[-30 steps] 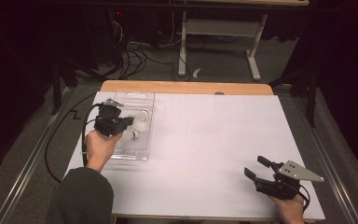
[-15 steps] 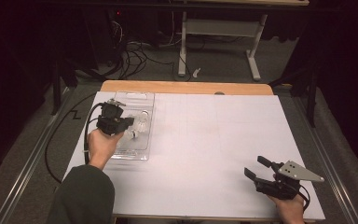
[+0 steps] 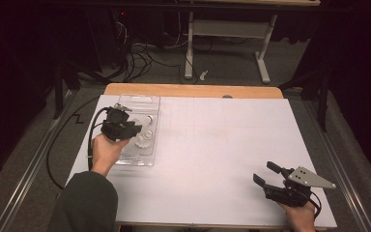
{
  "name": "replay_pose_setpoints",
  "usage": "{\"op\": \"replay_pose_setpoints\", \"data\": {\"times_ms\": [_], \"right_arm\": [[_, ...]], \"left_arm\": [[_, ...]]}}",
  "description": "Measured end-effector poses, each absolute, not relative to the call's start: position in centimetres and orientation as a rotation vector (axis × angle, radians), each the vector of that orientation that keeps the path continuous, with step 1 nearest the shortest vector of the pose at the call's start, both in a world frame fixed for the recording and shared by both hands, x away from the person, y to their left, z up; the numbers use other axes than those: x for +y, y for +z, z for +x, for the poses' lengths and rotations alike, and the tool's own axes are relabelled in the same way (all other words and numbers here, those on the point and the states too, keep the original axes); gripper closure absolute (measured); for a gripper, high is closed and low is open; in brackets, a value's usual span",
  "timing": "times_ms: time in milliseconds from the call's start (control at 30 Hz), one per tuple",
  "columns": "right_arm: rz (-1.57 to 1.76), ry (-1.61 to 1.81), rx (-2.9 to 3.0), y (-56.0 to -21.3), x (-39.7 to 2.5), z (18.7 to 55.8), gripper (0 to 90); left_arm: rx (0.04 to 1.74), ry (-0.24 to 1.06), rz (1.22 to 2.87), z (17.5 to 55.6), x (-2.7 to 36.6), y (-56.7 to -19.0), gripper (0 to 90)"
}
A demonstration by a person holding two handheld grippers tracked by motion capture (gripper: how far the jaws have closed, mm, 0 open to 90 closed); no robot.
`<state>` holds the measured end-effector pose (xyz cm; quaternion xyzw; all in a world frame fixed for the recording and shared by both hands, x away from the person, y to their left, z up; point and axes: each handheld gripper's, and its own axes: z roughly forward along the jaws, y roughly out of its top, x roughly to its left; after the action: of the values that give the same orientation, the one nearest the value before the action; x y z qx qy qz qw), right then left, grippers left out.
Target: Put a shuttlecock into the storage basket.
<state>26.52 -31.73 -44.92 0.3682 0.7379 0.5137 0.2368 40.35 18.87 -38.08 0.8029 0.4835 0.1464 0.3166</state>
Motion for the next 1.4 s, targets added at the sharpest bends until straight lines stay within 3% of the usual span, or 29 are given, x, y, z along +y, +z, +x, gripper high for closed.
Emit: {"op": "replay_pose_setpoints", "data": {"times_ms": [500, 967, 1400], "right_arm": [[1.009, 1.408, 2.023, -44.9, -31.7, 26.5, 29.9], [1.010, 1.406, 2.022, -44.9, -31.8, 26.5, 29.9], [1.012, 1.400, 2.019, -44.9, -31.8, 26.5, 30.2]], "left_arm": [[1.268, 0.366, 2.056, 40.1, 18.7, -37.8, 50.0], [1.300, 0.439, 2.003, 39.1, 19.4, -37.4, 40.9], [1.276, 0.441, 1.983, 38.3, 19.6, -37.3, 40.7]]}}
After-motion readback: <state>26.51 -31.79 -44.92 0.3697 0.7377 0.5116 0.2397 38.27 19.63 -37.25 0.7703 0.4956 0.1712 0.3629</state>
